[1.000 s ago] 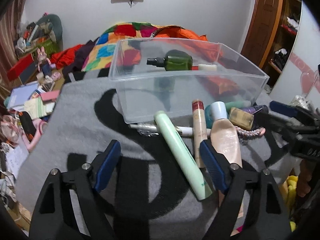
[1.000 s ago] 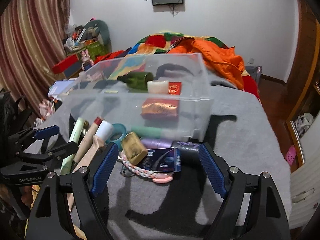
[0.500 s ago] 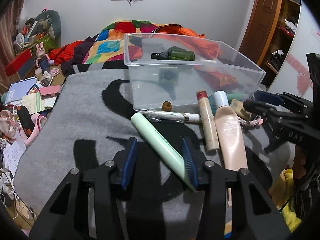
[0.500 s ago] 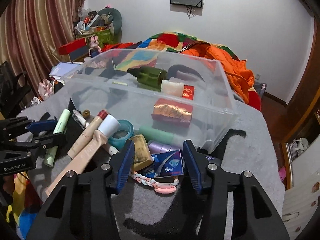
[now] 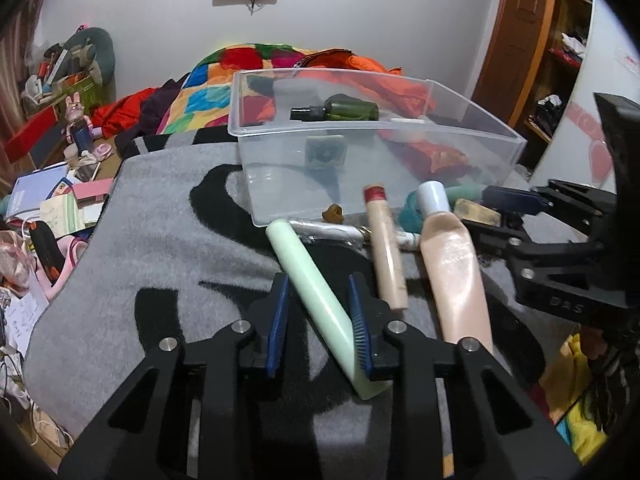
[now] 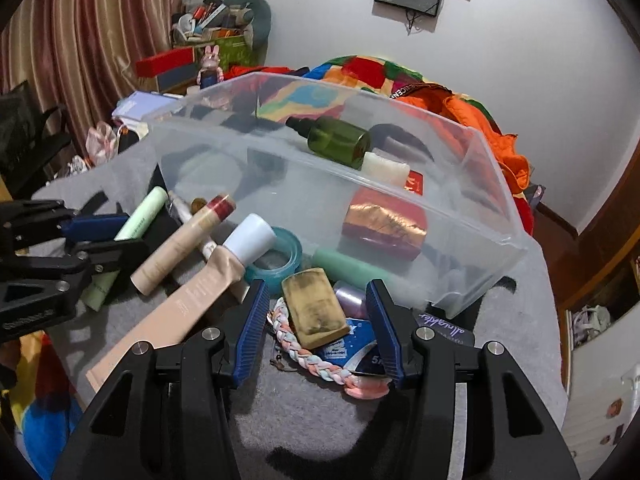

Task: Organize objects

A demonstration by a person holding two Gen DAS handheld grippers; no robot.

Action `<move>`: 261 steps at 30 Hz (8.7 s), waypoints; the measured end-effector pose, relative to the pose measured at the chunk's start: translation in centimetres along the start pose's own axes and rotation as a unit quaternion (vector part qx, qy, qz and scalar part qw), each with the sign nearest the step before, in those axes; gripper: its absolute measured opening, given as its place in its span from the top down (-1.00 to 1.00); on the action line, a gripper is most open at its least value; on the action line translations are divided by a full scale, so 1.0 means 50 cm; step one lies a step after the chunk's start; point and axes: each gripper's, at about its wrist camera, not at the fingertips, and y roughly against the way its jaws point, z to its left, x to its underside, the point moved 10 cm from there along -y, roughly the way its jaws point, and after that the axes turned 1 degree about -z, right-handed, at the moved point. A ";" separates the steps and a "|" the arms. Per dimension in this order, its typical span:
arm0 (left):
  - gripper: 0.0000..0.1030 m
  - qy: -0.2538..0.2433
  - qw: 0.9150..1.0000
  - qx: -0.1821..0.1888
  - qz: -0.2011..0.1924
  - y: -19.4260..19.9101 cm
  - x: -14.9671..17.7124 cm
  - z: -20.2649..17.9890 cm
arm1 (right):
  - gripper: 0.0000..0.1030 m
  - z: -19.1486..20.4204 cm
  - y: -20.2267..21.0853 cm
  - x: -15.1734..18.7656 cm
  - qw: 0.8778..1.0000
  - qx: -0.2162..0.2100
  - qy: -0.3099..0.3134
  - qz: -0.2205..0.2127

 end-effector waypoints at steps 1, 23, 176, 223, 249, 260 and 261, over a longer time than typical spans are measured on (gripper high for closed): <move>0.52 -0.003 1.000 0.002 -0.001 0.004 0.003 -0.001 | 0.15 0.002 0.001 0.002 1.000 -0.002 0.002 0.002; 0.71 -0.005 1.000 -0.007 -0.010 0.026 0.011 0.005 | 0.54 -0.038 0.087 0.000 0.995 -0.039 -0.084 -0.033; 0.72 0.005 0.998 0.011 -0.063 0.068 -0.069 -0.041 | 0.86 -0.143 0.142 0.033 0.979 -0.028 -0.188 -0.068; 0.72 0.005 0.997 -0.005 -0.078 0.004 -0.231 -0.005 | 0.05 -0.180 0.110 0.032 0.974 -0.025 -0.218 -0.050; 0.72 -0.003 0.999 0.027 -0.021 -0.104 -0.235 -0.010 | 0.05 -0.118 -0.032 -0.158 0.990 -0.031 -0.136 -0.033; 0.31 -0.012 0.999 0.015 -0.032 -0.085 -0.235 -0.014 | 0.04 -0.108 -0.058 -0.148 0.992 -0.026 -0.126 -0.014; 0.28 -0.017 0.999 0.009 -0.036 -0.079 -0.235 -0.016 | 0.04 -0.108 -0.057 -0.147 0.992 -0.025 -0.126 -0.014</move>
